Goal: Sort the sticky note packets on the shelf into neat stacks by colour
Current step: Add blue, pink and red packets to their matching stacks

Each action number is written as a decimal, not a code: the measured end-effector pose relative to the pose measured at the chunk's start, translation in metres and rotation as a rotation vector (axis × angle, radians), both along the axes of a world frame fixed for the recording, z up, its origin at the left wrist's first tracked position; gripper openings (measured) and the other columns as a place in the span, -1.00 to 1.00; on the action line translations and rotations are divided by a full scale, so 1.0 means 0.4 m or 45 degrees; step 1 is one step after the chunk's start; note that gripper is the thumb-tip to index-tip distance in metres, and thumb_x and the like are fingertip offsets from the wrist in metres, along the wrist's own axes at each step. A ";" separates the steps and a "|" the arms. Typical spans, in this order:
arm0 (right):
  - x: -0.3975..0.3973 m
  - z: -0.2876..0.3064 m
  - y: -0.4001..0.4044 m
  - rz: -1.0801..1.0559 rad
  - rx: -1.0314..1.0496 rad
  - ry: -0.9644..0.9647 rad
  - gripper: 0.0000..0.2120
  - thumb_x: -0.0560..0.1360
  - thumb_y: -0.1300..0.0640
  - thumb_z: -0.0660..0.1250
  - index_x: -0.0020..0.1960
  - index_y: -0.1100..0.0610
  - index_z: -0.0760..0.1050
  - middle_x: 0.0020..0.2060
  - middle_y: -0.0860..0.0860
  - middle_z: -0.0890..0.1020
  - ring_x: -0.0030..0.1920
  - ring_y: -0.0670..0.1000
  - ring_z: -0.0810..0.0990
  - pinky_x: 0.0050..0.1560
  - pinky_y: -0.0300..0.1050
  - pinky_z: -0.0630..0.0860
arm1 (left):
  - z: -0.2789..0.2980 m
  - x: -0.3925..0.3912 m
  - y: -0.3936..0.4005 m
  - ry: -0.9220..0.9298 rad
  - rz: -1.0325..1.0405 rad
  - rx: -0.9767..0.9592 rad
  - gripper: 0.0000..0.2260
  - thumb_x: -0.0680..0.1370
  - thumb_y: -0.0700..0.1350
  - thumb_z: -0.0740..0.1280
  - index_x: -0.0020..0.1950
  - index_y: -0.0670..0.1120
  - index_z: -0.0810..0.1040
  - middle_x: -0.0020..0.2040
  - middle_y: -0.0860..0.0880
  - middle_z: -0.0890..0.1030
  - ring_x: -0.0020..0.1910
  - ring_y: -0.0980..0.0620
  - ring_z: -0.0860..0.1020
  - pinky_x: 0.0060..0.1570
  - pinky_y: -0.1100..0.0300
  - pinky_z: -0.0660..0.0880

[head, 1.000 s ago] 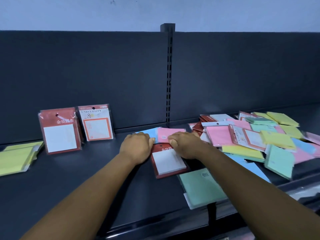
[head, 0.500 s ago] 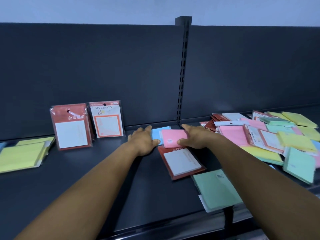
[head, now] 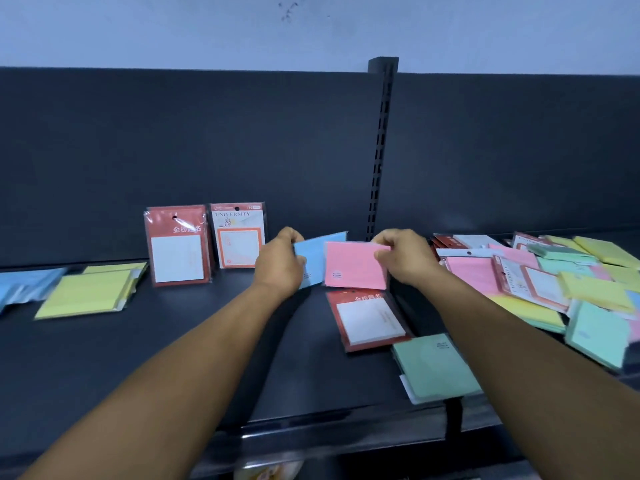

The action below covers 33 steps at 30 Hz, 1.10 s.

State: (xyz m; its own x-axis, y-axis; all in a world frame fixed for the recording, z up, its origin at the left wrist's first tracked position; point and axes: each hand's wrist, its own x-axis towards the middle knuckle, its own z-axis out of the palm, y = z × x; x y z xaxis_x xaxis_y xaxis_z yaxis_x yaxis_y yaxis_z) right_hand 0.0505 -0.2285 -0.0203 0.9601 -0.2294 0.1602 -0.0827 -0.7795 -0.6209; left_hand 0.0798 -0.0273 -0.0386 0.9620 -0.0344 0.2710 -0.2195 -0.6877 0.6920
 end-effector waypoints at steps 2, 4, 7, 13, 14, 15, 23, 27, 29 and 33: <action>-0.018 0.008 0.019 0.033 0.026 -0.088 -0.84 0.51 0.26 0.24 -0.04 0.07 0.56 -0.06 -0.03 0.62 -0.05 -0.01 0.54 -0.18 -0.18 0.40 | 0.015 -0.022 0.023 -0.015 0.068 -0.040 -0.87 0.52 -0.27 0.30 0.02 -0.08 0.46 -0.07 -0.06 0.57 -0.07 -0.07 0.51 -0.14 0.19 0.41; -0.032 0.012 0.041 0.044 0.049 -0.171 -0.89 0.50 0.24 0.27 -0.06 0.06 0.53 -0.11 -0.05 0.60 -0.08 -0.01 0.54 -0.19 -0.18 0.39 | 0.029 -0.047 0.053 -0.017 0.137 -0.084 -0.86 0.52 -0.26 0.29 0.00 -0.05 0.45 -0.08 -0.04 0.55 -0.08 -0.07 0.51 -0.17 0.20 0.40; -0.056 0.026 0.079 0.074 0.124 -0.264 -0.89 0.48 0.23 0.30 -0.11 0.03 0.52 -0.16 -0.06 0.60 -0.12 -0.02 0.54 -0.20 -0.20 0.37 | 0.047 -0.092 0.107 -0.027 0.229 -0.109 -0.85 0.53 -0.25 0.29 0.06 -0.06 0.47 -0.09 -0.03 0.54 -0.09 -0.07 0.51 -0.15 0.19 0.43; -0.106 0.034 0.182 0.256 0.225 -0.287 -0.87 0.50 0.23 0.30 -0.12 0.03 0.55 -0.18 -0.07 0.60 -0.14 -0.04 0.53 -0.18 -0.22 0.35 | 0.052 -0.204 0.236 -0.063 0.404 -0.110 -0.86 0.54 -0.25 0.29 -0.02 -0.02 0.45 -0.17 0.00 0.55 -0.15 -0.04 0.50 -0.24 0.23 0.33; -0.111 0.030 0.201 0.278 0.243 -0.281 -0.87 0.50 0.23 0.30 -0.12 0.02 0.55 -0.18 -0.06 0.61 -0.14 -0.03 0.54 -0.17 -0.22 0.36 | 0.050 -0.220 0.257 -0.060 0.432 -0.110 -0.86 0.54 -0.25 0.29 -0.04 -0.01 0.44 -0.16 -0.01 0.56 -0.13 -0.06 0.51 -0.24 0.21 0.34; -0.117 0.028 0.222 0.300 0.258 -0.273 -0.87 0.49 0.23 0.30 -0.11 0.03 0.56 -0.17 -0.06 0.61 -0.13 -0.02 0.54 -0.16 -0.21 0.37 | 0.048 -0.233 0.279 -0.054 0.452 -0.112 -0.87 0.54 -0.24 0.29 -0.05 -0.01 0.44 -0.14 -0.02 0.57 -0.11 -0.07 0.52 -0.25 0.21 0.37; -0.130 0.005 0.404 0.467 0.289 -0.206 -0.89 0.48 0.22 0.33 -0.03 0.10 0.60 -0.13 0.02 0.64 -0.11 0.02 0.56 -0.10 -0.17 0.44 | 0.039 -0.313 0.460 -0.029 0.566 -0.083 -0.89 0.54 -0.22 0.27 -0.02 -0.02 0.43 -0.14 -0.04 0.58 -0.12 -0.08 0.53 -0.29 0.19 0.33; -0.131 -0.002 0.525 0.531 0.314 -0.181 -0.90 0.48 0.23 0.33 -0.11 0.05 0.58 -0.20 -0.01 0.61 -0.18 -0.01 0.53 -0.15 -0.21 0.41 | 0.037 -0.338 0.573 -0.004 0.611 -0.070 -0.88 0.55 -0.21 0.27 0.00 0.00 0.43 -0.19 -0.05 0.55 -0.15 -0.08 0.51 -0.29 0.19 0.35; -0.126 -0.006 0.592 0.558 0.314 -0.170 -0.89 0.49 0.23 0.33 -0.11 0.04 0.58 -0.19 -0.01 0.61 -0.16 -0.01 0.54 -0.14 -0.21 0.41 | 0.036 -0.344 0.636 0.005 0.612 -0.087 -0.87 0.55 -0.22 0.27 0.05 -0.02 0.46 -0.22 -0.04 0.51 -0.18 -0.07 0.48 -0.26 0.20 0.36; -0.119 -0.010 0.722 0.577 0.261 -0.169 -0.90 0.50 0.22 0.32 -0.09 0.05 0.58 -0.19 -0.01 0.59 -0.15 0.00 0.52 -0.14 -0.22 0.36 | 0.029 -0.343 0.769 0.038 0.587 -0.160 -0.87 0.56 -0.24 0.27 0.04 -0.02 0.46 -0.22 -0.04 0.54 -0.20 -0.07 0.48 -0.27 0.20 0.34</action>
State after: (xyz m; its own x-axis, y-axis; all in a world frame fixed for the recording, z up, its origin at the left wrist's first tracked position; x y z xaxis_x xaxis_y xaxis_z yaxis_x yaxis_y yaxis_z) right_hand 0.0027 0.0602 -0.0241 0.9448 0.1657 0.2828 0.3252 -0.5802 -0.7467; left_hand -0.0572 0.2802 -0.0272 0.8768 0.4288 0.2174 0.1101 -0.6193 0.7774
